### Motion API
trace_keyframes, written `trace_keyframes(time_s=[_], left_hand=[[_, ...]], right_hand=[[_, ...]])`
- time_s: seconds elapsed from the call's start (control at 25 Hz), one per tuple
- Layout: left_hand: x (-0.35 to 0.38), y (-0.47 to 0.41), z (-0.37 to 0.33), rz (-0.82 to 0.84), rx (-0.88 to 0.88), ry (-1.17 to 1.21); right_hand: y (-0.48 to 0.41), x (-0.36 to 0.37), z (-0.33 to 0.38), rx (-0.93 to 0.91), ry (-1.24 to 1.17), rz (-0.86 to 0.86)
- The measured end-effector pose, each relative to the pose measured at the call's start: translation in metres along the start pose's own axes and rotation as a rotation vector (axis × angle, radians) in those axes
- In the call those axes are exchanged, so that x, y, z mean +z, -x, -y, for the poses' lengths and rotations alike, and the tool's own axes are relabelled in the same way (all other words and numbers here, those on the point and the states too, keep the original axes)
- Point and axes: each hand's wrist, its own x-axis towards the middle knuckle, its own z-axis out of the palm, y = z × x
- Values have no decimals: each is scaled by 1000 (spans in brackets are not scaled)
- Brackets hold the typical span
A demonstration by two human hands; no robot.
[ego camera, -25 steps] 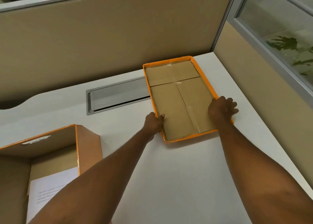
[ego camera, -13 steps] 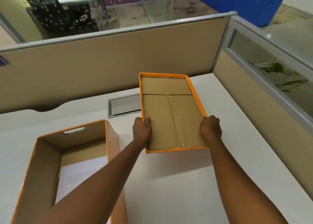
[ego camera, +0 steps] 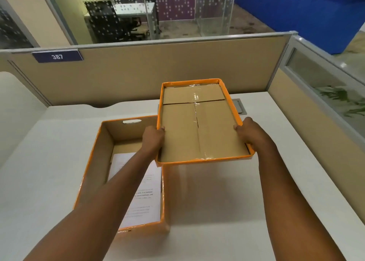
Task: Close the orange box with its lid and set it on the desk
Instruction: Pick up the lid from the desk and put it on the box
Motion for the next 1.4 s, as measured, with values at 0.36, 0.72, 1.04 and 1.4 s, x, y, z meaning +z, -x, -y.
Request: trace_keyframes(time_s=[0.36,0.72,1.04,1.4], left_hand=[[-86,44,-19,-339,283,-424],[-118,102,-107,202,202,-6],[-182,84,-83,388,78,604],[-229,51,24,444,-90,704]], right_hand=[[96,7,75,-327,-465,46],[206,25,168,-618,-398,-57],[241,63,205,-824,-247,212],[151,110,131,-246,-169,9]])
